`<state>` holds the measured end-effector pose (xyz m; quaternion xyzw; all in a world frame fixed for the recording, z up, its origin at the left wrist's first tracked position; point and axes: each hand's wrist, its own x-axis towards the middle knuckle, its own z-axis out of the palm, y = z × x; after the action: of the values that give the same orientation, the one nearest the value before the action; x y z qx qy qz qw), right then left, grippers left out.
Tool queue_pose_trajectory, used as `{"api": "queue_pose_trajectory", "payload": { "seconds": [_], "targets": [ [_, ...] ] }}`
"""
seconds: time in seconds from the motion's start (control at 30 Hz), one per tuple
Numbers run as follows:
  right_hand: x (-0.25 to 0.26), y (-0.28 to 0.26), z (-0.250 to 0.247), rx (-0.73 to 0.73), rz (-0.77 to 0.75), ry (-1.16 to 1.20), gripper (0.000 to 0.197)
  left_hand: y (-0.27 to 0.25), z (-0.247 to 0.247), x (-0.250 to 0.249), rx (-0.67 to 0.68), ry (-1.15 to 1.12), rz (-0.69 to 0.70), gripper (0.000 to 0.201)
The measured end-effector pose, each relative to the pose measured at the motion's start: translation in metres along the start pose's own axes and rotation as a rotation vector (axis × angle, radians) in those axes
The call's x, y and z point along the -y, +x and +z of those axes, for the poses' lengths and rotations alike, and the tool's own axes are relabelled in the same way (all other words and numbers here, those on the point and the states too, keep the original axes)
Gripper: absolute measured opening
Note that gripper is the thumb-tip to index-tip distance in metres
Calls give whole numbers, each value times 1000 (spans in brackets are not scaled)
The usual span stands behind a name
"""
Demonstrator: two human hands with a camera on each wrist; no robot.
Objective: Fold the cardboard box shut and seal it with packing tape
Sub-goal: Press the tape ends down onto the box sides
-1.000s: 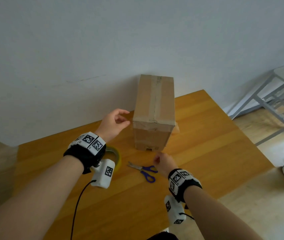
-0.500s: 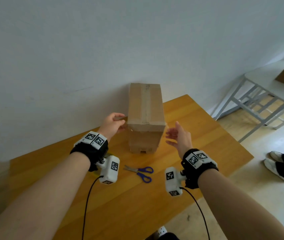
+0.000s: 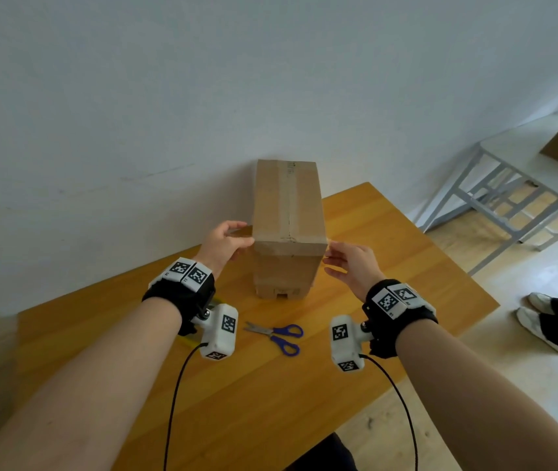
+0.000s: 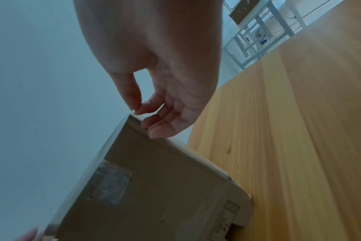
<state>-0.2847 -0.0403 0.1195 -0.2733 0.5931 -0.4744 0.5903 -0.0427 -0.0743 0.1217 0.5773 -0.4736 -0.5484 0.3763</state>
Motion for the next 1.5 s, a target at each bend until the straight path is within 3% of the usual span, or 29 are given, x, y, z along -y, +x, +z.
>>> {"api": "queue_pose_trajectory", "payload": {
  "seconds": [0.07,0.23,0.4,0.67,0.9,1.13,1.5],
  "targets": [
    [1,0,1,0,16,19,12,1,-1,2,-25,-49,-29,19],
    [1,1,0,-23,59,69,18,5,-5,9,-47,-53,-68,25],
    [0,-2,2,62,88,17,33,3,-6,9,-19,-99,-80,26],
    [4,-1,2,81,30,24,10,2,-3,8,-17,-61,-70,26],
    [6,-3,2,45,101,42,24,5,3,6,23,49,-65,17],
    [11,-3,10,8,104,-94,27,9,13,3,-21,65,-56,11],
    [19,7,20,-38,175,-304,25,17,13,-7,-21,-12,-204,14]
  ]
}}
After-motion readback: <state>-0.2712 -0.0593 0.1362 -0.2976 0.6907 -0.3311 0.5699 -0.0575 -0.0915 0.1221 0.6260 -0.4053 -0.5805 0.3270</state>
